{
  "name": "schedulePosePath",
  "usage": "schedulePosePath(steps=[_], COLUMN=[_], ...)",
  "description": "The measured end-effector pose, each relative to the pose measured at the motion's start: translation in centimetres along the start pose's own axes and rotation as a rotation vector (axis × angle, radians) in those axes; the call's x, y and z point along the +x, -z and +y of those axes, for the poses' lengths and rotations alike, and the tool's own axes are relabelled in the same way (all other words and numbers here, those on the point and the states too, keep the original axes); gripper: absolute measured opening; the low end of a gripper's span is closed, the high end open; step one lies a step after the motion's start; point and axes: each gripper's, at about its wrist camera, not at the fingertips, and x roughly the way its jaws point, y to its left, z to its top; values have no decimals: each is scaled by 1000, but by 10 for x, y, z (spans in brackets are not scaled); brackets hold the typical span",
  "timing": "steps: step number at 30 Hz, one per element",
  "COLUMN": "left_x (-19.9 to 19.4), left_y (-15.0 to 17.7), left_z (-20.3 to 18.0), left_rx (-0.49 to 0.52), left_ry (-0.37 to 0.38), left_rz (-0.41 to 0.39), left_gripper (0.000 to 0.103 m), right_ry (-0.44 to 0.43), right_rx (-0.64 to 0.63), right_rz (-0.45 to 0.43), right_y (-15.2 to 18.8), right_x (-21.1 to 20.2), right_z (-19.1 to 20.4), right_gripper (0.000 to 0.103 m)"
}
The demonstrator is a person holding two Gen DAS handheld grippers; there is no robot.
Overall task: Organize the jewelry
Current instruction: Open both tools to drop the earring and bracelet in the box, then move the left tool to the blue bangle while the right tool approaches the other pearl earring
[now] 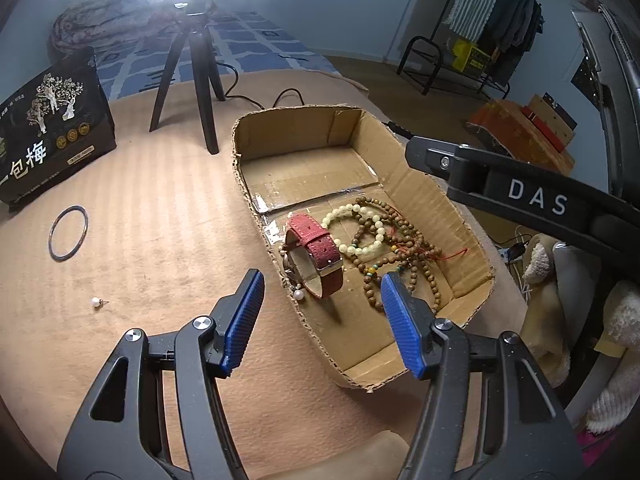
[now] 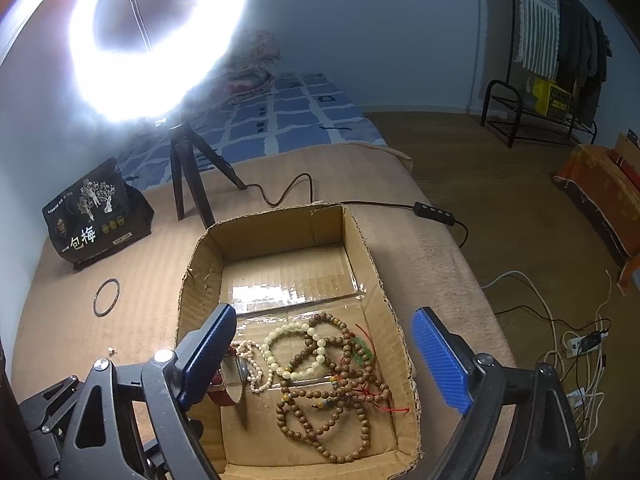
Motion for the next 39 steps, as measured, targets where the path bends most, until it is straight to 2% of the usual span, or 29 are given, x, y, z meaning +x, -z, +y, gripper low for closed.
schedulePosePath(steps=[10,25,36,38,39], left_x=[-15,-33,-40,-40,-39], left_y=[2,2,2,2,1], left_z=[26,107,176,191,200], left_rx=[-15,-114,-201,-230,-247], left_ry=[-35,-116,-191,-198,-203], left_rz=[-17,-31,-31,-27,-23], left_gripper=[63,63,63,66,74], right_ry=[-18,-76,-166,-186,-191], right_rx=[1,-41,-59,-67,-75], right_rz=[-10,-35,-38,-29,-23], right_y=[-1,-5,1,3,4], right_x=[-6,-7,4,9,11], right_z=[11,56,94,103,109], right_gripper=[91,91,91,91,91])
